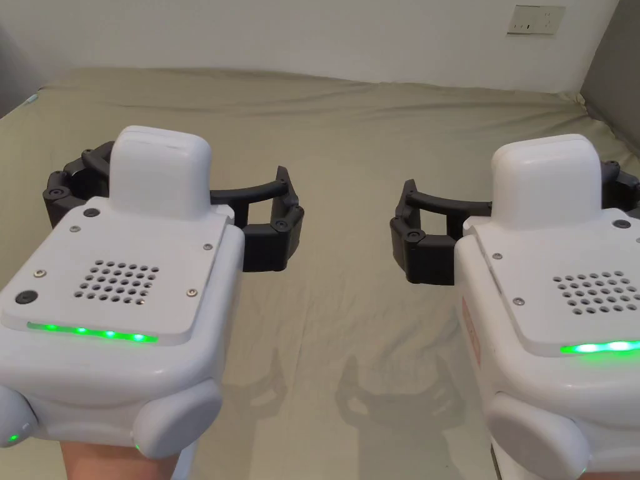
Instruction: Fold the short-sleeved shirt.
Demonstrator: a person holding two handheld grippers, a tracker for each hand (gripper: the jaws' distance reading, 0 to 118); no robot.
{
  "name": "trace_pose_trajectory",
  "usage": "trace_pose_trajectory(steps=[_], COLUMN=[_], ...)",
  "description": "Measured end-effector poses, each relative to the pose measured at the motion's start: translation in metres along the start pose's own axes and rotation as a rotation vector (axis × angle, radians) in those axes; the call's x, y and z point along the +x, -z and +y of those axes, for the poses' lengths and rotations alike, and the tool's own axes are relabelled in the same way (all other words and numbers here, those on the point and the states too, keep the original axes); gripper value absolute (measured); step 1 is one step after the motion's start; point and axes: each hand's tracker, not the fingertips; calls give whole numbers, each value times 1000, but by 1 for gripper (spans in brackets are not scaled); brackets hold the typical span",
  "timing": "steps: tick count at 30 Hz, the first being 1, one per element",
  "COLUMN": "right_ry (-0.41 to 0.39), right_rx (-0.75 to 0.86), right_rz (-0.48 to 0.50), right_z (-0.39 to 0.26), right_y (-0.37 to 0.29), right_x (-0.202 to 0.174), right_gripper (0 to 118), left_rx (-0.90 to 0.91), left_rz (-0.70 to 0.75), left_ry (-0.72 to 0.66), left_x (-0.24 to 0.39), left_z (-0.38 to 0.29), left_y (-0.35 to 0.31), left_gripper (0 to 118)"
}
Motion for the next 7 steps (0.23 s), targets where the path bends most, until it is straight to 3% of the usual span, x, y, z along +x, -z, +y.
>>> trace_pose_trajectory(steps=[7], right_ry=[29], right_rx=[31], right_rz=[28], right_z=[-1], right_y=[-2], right_x=[1], right_gripper=[118], left_rx=[2], left_rz=[-3], left_ry=[1], left_x=[1], left_z=[0], left_y=[-1], left_gripper=[118])
